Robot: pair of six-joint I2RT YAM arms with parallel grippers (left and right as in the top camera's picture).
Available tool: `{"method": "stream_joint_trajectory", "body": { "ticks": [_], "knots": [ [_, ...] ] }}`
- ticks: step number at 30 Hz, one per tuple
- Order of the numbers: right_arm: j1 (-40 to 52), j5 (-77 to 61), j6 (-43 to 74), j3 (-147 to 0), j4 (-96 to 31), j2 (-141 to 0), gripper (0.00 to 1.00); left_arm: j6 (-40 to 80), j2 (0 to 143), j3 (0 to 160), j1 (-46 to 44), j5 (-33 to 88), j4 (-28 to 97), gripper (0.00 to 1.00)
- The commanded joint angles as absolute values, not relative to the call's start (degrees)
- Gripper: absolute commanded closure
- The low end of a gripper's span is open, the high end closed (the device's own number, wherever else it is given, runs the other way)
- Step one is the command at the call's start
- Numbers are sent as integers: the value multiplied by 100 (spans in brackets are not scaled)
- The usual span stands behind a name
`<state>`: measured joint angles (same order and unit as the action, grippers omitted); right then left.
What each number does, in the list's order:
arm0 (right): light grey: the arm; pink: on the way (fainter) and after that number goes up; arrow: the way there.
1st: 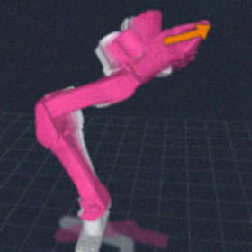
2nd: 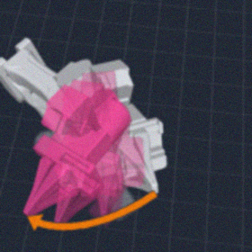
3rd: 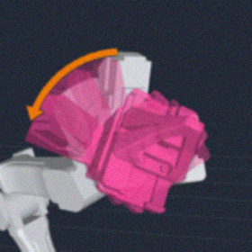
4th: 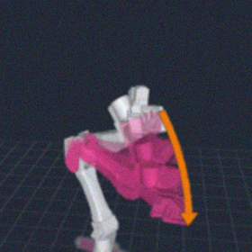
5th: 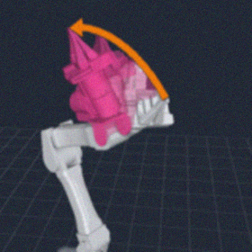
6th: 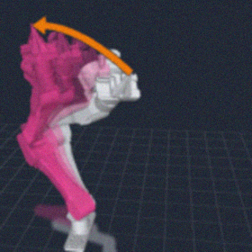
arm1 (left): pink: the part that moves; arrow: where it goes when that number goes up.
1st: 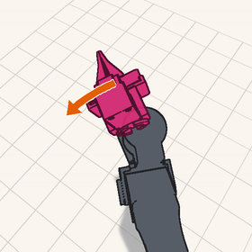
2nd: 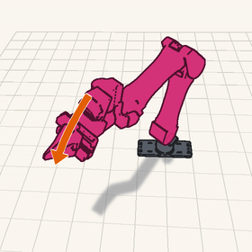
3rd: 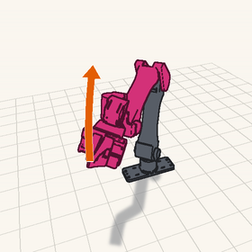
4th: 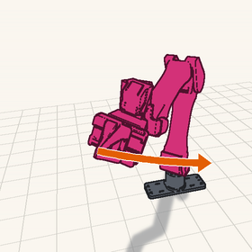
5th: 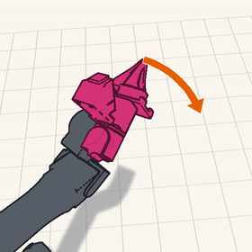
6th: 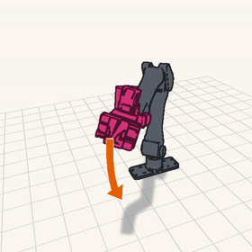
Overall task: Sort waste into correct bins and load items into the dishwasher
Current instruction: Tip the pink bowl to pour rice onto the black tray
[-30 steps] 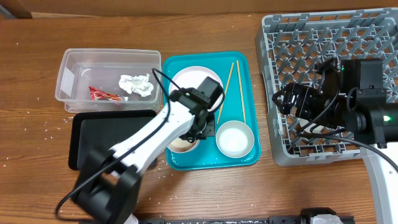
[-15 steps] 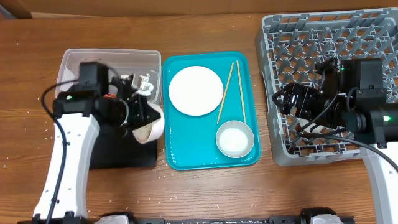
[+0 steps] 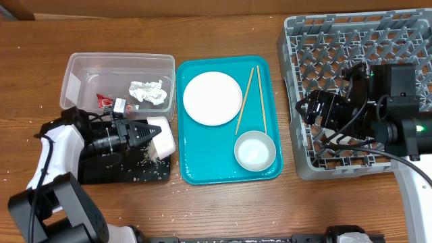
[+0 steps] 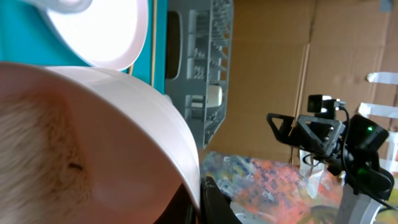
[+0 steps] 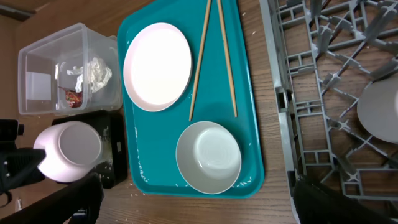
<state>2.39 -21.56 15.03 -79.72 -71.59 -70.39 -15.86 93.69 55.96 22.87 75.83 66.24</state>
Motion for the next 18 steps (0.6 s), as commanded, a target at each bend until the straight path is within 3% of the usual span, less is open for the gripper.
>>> {"method": "stream_joint_trajectory", "body": {
  "ticks": [1, 5, 8, 13, 15, 18],
  "knots": [
    [257, -2104, 1500, -8097, -7153, -7019, 0, -1651, 9601, 5559, 2346, 7743, 6342, 96],
    [257, -2104, 1498, -8097, -7179, -7019, 0, -2163, 9719, 5559, 2386, 8259, 6871, 96],
    [257, -2104, 1498, -8097, -7190, -7019, 0, -1717, 9736, 5561, 2611, 7811, 6549, 96],
    [257, -2104, 1498, -8097, -7172, -7019, 0, -2141, 9769, 5559, 2934, 7994, 7135, 96],
    [257, -2104, 1500, -8097, -7168, -7019, 0, -2827, 9771, 5559, 2939, 7953, 7367, 96],
    [257, -2104, 1498, -8097, -7172, -7019, 0, -2569, 9815, 5559, 2932, 7852, 7688, 96]
  ]
}}
